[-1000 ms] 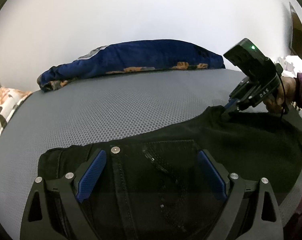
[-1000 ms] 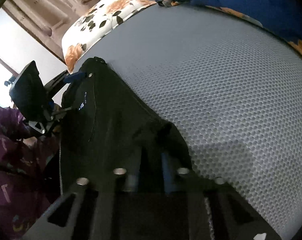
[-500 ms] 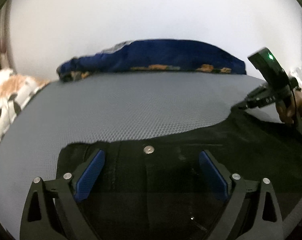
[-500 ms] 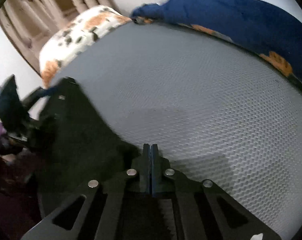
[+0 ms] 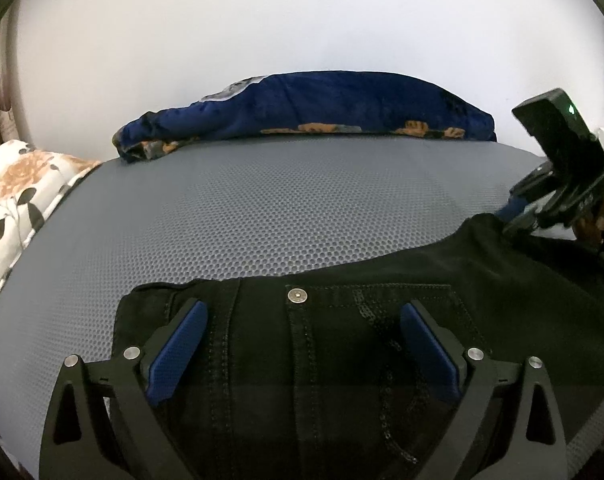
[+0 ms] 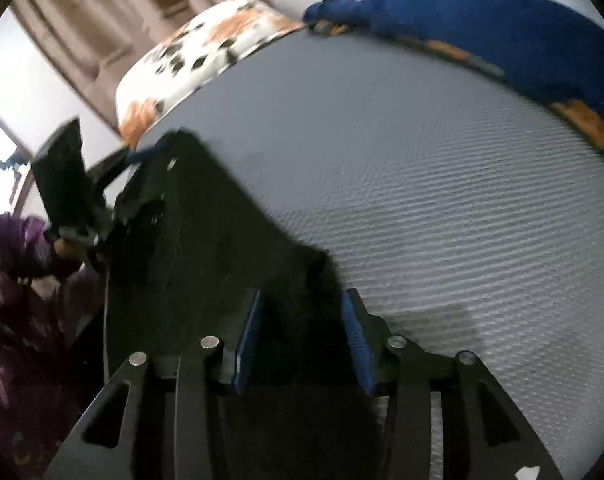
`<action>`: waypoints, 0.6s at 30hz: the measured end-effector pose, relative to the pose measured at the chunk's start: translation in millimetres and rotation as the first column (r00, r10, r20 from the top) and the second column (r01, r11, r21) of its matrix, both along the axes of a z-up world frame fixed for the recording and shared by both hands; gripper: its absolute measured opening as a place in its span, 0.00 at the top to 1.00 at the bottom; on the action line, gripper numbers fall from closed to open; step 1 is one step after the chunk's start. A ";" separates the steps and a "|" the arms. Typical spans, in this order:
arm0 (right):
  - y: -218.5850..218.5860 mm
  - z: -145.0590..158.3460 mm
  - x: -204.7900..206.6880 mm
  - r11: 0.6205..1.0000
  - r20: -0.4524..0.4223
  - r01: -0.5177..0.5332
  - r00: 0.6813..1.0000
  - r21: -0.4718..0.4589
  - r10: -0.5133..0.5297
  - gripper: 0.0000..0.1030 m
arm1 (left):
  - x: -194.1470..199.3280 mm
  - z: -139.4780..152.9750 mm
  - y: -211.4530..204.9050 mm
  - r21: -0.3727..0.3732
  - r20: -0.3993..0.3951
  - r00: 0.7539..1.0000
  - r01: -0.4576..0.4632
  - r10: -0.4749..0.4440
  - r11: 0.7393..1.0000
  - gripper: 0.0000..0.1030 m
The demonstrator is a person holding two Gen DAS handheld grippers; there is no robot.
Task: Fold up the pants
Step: 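Grasp the waistband with the left gripper while the right gripper grasps the waist edge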
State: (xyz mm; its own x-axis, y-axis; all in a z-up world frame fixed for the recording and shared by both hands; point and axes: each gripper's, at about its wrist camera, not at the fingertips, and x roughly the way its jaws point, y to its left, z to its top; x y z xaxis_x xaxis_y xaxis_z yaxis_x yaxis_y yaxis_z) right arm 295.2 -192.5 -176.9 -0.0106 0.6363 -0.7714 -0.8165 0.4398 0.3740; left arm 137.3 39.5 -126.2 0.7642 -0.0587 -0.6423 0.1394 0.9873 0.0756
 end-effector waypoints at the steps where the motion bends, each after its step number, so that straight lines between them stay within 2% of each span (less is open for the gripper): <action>1: 6.2 -4.1 -0.8 1.000 0.010 -0.017 1.000 -0.026 0.017 0.82 | 0.6 -0.2 0.0 0.000 -0.001 1.000 0.002 -0.002 1.000 0.06; 2: 10.4 -7.8 -1.7 0.998 0.017 -0.025 1.000 -0.051 0.026 0.82 | 0.8 -0.6 -0.6 0.002 -0.003 1.000 0.001 -0.001 1.000 0.06; 4: 8.0 -8.0 -1.2 0.999 0.007 -0.023 1.000 -0.041 0.023 0.83 | -0.5 -0.5 -1.8 0.004 -0.006 1.000 0.001 -0.001 1.000 0.06; 6: 8.5 -4.5 -2.9 0.999 0.035 -0.019 0.999 -0.048 0.021 0.93 | -0.6 0.7 -1.9 0.006 -0.007 1.000 0.002 -0.002 1.000 0.06; 12: 24.2 3.1 -16.5 0.990 0.142 0.017 0.990 -0.138 0.002 0.97 | 0.3 5.6 0.6 0.006 -0.001 1.000 -0.020 0.020 1.000 0.06; 13: 23.1 6.0 -18.7 0.990 0.171 0.036 0.985 -0.139 -0.012 0.97 | -0.1 7.3 1.5 0.013 0.005 0.999 -0.040 0.040 0.999 0.06; 15: 14.1 9.4 -16.0 0.991 0.178 0.084 0.982 -0.106 -0.064 0.97 | -1.0 11.5 5.6 0.011 0.022 0.997 -0.076 0.076 0.997 0.06; 18: 8.5 5.5 -14.2 0.990 0.177 0.103 0.980 -0.094 -0.085 0.98 | 0.0 12.0 12.1 -0.005 0.021 0.994 -0.104 0.104 0.995 0.06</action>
